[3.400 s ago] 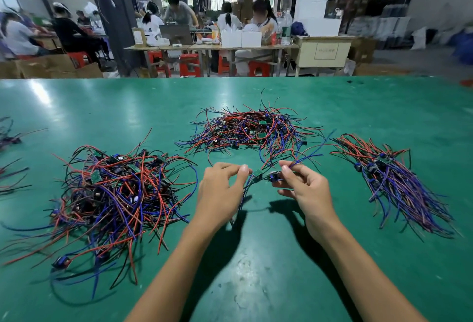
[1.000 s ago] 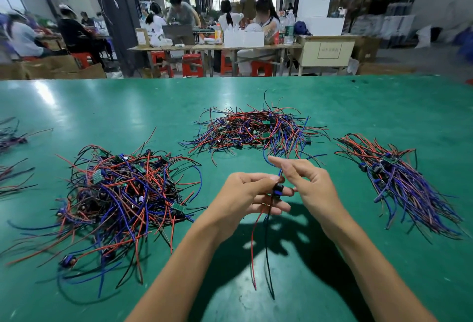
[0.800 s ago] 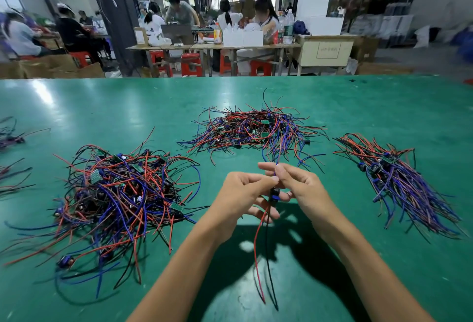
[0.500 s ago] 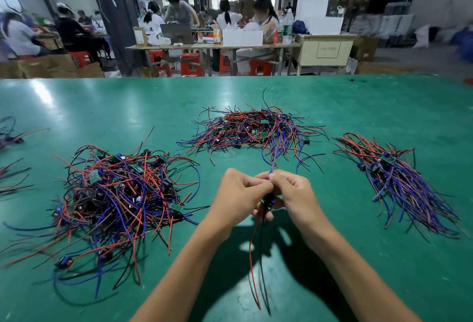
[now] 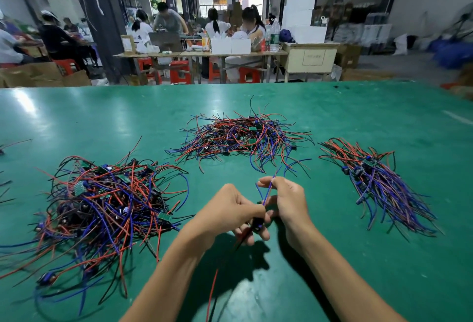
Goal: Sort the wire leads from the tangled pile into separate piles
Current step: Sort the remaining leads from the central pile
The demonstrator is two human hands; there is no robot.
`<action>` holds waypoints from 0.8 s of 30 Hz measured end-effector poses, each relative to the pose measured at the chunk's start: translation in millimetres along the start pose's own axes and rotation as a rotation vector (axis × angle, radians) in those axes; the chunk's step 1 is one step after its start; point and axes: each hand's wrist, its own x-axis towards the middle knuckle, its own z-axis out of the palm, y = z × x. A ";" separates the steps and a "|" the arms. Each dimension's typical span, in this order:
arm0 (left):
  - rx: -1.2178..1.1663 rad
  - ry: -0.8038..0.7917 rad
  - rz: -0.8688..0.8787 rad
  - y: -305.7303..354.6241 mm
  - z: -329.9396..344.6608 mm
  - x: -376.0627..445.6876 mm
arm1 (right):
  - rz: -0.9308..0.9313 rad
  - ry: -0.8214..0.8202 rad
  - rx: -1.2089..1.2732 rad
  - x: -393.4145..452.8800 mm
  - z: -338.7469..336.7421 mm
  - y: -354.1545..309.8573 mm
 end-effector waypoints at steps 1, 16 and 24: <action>-0.002 -0.015 -0.006 0.6 -1.0 -1.4 | -0.002 0.015 0.012 0.5 0.3 1.2; -0.096 -0.113 0.003 -2.7 -16.1 1.3 | -0.554 0.211 -0.194 0.8 -13.7 -2.3; -0.269 0.045 0.096 -7.8 -26.0 3.5 | 0.068 -0.218 0.196 0.7 -18.1 -15.3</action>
